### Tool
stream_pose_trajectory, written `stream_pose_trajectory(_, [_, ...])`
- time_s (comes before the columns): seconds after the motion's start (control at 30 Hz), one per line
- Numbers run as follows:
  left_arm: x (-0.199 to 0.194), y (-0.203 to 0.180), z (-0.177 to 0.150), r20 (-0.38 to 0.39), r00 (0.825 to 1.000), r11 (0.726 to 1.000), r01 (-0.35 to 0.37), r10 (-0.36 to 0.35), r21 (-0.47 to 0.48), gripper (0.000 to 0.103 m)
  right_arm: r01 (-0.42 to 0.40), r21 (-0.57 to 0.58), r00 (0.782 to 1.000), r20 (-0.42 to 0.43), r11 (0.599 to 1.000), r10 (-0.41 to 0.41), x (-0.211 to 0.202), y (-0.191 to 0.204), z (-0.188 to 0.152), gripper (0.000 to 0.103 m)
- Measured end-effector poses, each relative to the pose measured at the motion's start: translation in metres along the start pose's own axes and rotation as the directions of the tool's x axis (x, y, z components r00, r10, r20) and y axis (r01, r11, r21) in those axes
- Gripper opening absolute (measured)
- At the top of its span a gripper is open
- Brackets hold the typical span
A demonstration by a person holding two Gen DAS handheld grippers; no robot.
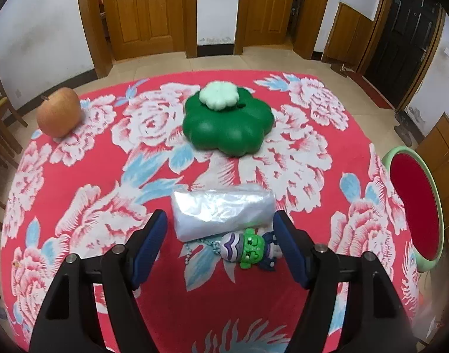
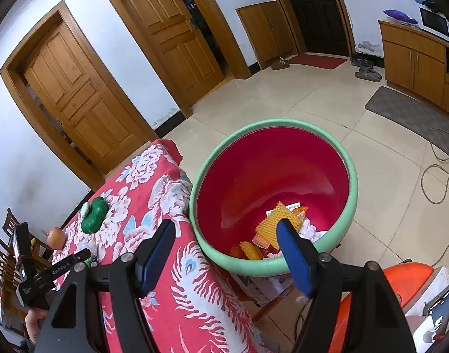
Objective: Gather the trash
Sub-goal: 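Move both tools back over the table toward the silver foil packet, then grasp the silver foil packet with the left tool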
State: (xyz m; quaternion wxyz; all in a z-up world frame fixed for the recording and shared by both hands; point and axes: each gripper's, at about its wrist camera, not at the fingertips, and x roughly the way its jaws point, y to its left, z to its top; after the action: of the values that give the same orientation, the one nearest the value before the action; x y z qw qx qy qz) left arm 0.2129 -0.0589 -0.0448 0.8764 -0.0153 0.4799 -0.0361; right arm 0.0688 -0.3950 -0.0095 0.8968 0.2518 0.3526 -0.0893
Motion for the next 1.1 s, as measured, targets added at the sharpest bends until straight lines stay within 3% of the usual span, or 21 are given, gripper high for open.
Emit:
stream_pose_trajectory(0.57, [0.012,0.008,0.010,0.037,0.997,0.992,0.076,-0.073,-0.098,0.074,0.006,-0.006,1.000,-0.024,1.000,-0.007,0.009,0.000,-0.004,0.074])
stream_pose_trajectory(1.1, [0.008,0.004,0.012,0.071,0.995,0.994,0.075,-0.069,-0.076,0.071,0.007,-0.009,1.000,-0.027,1.000,-0.007,0.008,-0.003,-0.004,0.074])
